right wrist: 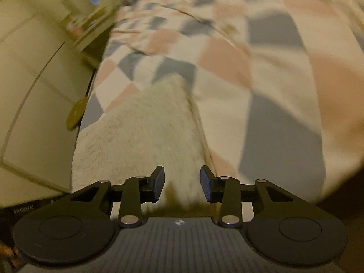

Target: Fold clothes

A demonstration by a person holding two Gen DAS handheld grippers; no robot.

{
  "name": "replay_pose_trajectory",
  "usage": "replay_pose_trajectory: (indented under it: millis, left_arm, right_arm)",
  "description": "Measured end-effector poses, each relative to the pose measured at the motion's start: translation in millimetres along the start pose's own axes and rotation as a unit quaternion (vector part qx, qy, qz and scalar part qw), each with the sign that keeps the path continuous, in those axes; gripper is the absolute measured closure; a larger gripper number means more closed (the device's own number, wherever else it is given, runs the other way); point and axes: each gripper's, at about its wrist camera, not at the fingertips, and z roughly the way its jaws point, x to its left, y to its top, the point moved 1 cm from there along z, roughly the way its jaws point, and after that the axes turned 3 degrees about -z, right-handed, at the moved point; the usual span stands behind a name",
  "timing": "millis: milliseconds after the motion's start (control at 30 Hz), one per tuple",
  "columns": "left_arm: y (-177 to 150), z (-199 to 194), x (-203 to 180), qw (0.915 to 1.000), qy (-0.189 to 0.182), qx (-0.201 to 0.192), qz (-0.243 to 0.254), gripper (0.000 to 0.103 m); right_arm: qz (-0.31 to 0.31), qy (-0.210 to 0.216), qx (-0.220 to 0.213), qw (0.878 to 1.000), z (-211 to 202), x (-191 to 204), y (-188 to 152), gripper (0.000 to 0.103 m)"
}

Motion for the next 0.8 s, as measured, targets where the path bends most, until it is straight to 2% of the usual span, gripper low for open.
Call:
replay_pose_trajectory:
  millis: [67, 167, 200, 267, 300, 333, 367, 400, 467, 533, 633, 733, 800]
  left_arm:
    - [-0.6, 4.6, 17.2, 0.9976, -0.018, 0.008, -0.066, 0.063]
    - [-1.5, 17.9, 33.2, 0.9884, -0.056, 0.018, -0.14, 0.06]
    - [-1.7, 22.8, 36.4, 0.9851, -0.069, 0.019, -0.156, 0.058]
    - [-3.6, 32.4, 39.8, 0.9825, -0.066, 0.028, -0.172, 0.057]
    - [-5.1, 37.0, 41.9, 0.9816, -0.061, 0.033, -0.178, 0.062]
    - [-6.4, 36.8, 41.7, 0.982, -0.063, 0.033, -0.175, 0.066]
    - [-7.7, 34.2, 40.5, 0.9828, -0.069, 0.03, -0.169, 0.083]
    - [-8.9, 31.7, 39.2, 0.9835, -0.074, 0.028, -0.163, 0.094]
    - [-12.2, 25.2, 35.1, 0.9867, -0.079, 0.022, -0.14, 0.094]
    - [-18.4, 21.5, 31.7, 0.9911, -0.068, 0.028, -0.111, 0.094]
    - [-25.7, 28.6, 36.0, 0.9917, -0.053, 0.044, -0.108, 0.094]
    - [-26.3, 38.7, 36.1, 0.9936, -0.036, 0.046, -0.096, 0.093]
    - [-25.1, 44.1, 33.4, 0.9956, -0.023, 0.047, -0.078, 0.092]
  right_arm:
    - [0.034, 0.013, -0.003, 0.999, 0.3, -8.5, -3.4, 0.062]
    - [0.076, 0.029, -0.013, 0.997, 2.9, -16.3, -1.8, 0.058]
    - [0.086, 0.028, -0.012, 0.996, 5.0, -18.9, -1.4, 0.058]
    - [0.104, 0.026, -0.005, 0.994, 9.7, -23.9, -1.4, 0.058]
    - [0.109, 0.024, 0.001, 0.994, 12.5, -26.1, -2.2, 0.058]
    - [0.112, 0.026, 0.003, 0.993, 13.8, -27.9, -3.2, 0.061]
    - [0.113, 0.031, 0.003, 0.993, 14.4, -29.5, -4.1, 0.077]
    - [0.111, 0.031, 0.004, 0.993, 13.7, -29.7, -4.3, 0.081]
    - [0.095, 0.028, 0.007, 0.995, 10.2, -27.3, -4.7, 0.084]
    - [0.068, 0.023, 0.011, 0.997, 4.7, -21.9, -7.1, 0.085]
    - [0.053, -0.003, 0.03, 0.998, 6.9, -24.1, -17.9, 0.087]
    - [0.064, -0.021, 0.036, 0.997, 20.7, -30.6, -24.1, 0.087]
    - [0.035, -0.035, 0.034, 0.998, 31.7, -23.8, -22.3, 0.085]
